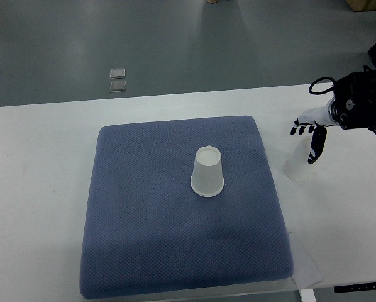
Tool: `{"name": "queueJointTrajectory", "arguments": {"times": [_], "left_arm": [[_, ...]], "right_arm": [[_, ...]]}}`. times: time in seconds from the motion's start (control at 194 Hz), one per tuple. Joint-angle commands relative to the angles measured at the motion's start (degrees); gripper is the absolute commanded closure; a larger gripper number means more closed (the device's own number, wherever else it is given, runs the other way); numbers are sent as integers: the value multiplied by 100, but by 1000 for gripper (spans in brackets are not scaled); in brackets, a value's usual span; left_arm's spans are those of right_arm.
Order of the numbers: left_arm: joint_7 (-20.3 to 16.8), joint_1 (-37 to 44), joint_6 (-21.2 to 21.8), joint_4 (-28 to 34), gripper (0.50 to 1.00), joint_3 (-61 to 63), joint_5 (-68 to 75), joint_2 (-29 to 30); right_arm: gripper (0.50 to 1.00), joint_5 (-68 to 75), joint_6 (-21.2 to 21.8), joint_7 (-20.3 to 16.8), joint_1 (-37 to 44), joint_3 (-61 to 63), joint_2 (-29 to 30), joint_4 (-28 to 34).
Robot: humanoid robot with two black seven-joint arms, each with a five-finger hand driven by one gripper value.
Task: Stack paper cups
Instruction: 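Close the right hand fingers around the white cup beside the pad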
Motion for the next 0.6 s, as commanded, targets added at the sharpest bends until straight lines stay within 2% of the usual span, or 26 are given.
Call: {"name": "queueJointTrajectory", "arguments": {"times": [0.0, 0.597], "left_arm": [[1, -7, -1, 0, 500, 0, 0, 0], [1, 2, -1, 0, 500, 0, 0, 0]], "right_arm": [[599, 0, -98, 0, -91, 3, 41, 1], [671, -9, -274, -9, -223, -14, 59, -8]]}}
